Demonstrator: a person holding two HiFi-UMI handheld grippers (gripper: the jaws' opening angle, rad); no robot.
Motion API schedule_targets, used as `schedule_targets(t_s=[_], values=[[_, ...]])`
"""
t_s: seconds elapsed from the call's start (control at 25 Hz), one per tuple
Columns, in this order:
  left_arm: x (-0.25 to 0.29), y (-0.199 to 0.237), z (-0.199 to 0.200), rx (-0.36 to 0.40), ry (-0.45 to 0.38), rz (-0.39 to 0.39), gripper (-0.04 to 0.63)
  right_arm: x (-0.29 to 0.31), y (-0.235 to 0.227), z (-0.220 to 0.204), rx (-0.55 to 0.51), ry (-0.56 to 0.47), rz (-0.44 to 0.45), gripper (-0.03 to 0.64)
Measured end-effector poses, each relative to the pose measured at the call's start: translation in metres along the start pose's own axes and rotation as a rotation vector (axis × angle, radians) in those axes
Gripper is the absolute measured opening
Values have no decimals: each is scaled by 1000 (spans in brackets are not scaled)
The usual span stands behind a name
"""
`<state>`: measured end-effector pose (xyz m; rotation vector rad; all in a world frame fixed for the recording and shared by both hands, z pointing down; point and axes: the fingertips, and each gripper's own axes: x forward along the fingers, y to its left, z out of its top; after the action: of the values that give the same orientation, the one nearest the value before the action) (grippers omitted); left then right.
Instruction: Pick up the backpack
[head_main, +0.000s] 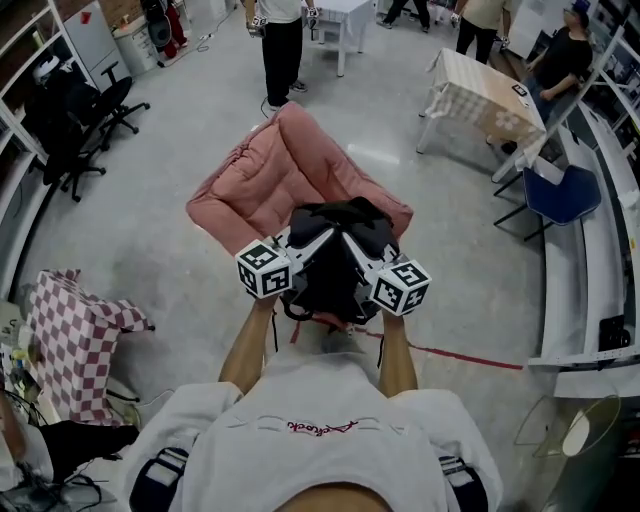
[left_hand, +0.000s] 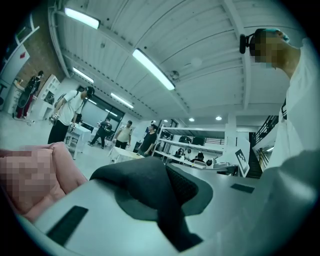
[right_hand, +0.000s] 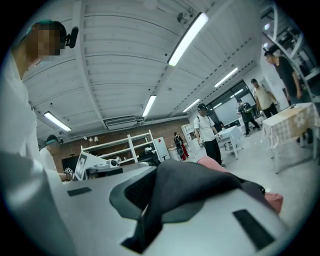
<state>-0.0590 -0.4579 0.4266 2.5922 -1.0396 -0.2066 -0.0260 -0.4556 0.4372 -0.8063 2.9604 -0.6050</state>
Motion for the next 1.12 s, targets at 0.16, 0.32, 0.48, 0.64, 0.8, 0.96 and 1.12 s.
schedule_targets(t_s=[0.16,0.32,0.48,0.64,0.8,0.96,1.12], values=[[-29,-23,-7,-4,-3,-9,51,-16,34,-15,-13,-1,-8,46],[-48,-49,-13,-17,-8,-15,49,-36,59,-23,-1,-4,-9,46],[-65,-71,-15,-10,-14,-12,50,-53,81,-27,-8,-9,-5,46],[-78,-85,-18,0,-25,-2,51,-61,96,-31,-20,-6,6,46],[-92,-94,-29,-6,-18,11,51,-68,108,-45,-16,8,9,46],[-97,-98,-34,-5,-8,16,50,-72,114,-51,-20,12,6,46],[-96,-101,-37,-10,-7,9,50,-76,113,-53,-12,13,-7,46]])
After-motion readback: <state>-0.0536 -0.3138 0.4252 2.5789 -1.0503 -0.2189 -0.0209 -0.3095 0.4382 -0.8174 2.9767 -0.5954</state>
